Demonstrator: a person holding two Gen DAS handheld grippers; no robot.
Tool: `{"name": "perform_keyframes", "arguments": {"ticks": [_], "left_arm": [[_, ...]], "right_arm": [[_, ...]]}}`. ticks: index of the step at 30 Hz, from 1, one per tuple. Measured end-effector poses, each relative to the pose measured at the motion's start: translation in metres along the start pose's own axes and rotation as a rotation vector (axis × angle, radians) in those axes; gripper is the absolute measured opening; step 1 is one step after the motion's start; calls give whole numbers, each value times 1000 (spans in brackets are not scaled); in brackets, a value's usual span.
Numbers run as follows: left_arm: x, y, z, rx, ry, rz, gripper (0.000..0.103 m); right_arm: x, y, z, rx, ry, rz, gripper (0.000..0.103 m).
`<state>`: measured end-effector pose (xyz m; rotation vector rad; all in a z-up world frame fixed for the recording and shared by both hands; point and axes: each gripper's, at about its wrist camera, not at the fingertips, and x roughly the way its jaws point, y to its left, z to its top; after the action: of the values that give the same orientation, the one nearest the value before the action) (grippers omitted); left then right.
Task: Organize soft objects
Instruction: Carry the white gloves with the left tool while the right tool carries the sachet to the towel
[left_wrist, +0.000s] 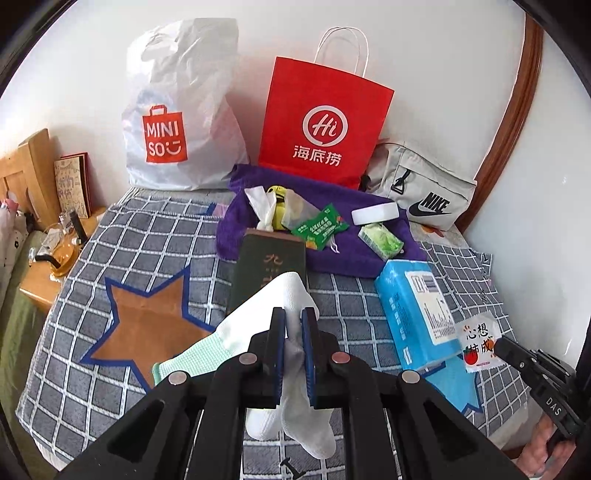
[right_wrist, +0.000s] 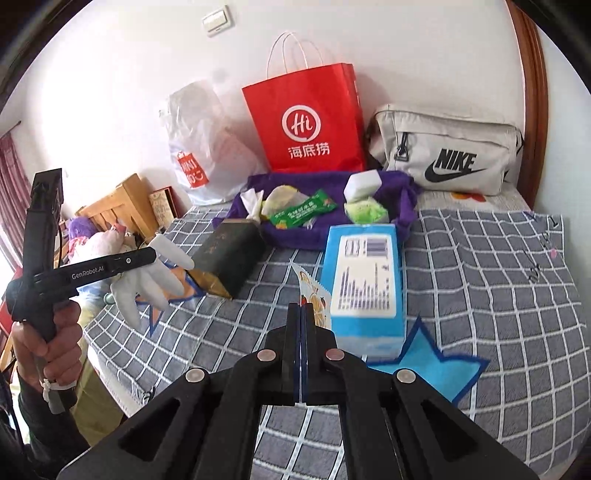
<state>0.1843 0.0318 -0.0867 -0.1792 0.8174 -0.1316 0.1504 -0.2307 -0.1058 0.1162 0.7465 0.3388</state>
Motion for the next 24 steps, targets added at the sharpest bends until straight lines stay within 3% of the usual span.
{"name": "perform_keyframes", "arguments": {"ticks": [24], "left_arm": [[43,-3,94,2,-56,-1,9]], "right_arm": [[58,-15,107,6,-64,-17,0]]}}
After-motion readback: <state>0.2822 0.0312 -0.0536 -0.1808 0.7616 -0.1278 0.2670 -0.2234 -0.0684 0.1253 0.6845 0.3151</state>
